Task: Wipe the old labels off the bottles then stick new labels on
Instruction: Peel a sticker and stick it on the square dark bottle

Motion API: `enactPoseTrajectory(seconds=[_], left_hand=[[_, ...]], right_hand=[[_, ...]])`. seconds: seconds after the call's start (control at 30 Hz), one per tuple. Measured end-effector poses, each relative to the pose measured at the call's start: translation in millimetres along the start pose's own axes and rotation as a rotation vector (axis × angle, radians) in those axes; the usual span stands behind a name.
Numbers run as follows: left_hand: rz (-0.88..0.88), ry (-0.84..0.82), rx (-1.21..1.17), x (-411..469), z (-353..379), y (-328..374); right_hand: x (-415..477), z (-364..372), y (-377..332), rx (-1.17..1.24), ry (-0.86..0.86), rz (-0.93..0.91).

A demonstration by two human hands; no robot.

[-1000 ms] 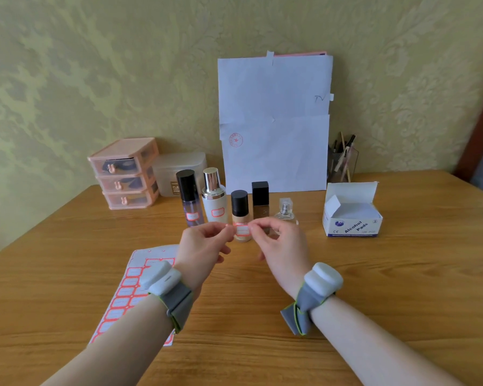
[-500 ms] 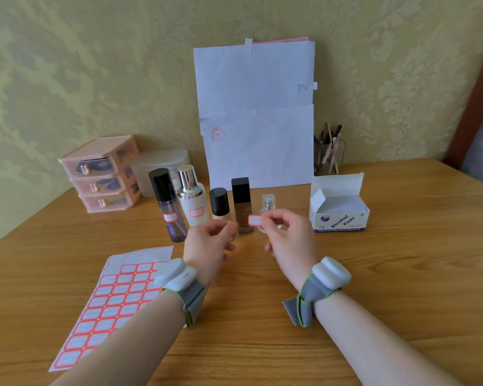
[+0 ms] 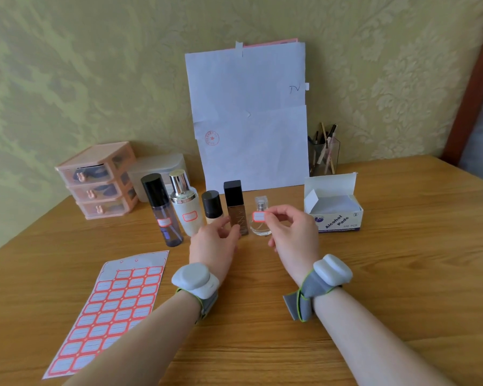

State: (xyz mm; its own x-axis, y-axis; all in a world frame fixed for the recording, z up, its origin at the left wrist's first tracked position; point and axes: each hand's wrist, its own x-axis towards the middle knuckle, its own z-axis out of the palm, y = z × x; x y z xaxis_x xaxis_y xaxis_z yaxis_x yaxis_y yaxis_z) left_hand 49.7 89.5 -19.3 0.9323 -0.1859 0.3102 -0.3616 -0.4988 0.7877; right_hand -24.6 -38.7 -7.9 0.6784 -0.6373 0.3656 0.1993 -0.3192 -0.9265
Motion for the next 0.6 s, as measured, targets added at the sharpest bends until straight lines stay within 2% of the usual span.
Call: enactPoseTrajectory(seconds=[0.6], left_hand=[[-0.085,-0.108,0.061,28.8,20.1,-6.3]], right_hand=[[-0.4,0.8,2.4,-0.041,-0.032,-0.010]])
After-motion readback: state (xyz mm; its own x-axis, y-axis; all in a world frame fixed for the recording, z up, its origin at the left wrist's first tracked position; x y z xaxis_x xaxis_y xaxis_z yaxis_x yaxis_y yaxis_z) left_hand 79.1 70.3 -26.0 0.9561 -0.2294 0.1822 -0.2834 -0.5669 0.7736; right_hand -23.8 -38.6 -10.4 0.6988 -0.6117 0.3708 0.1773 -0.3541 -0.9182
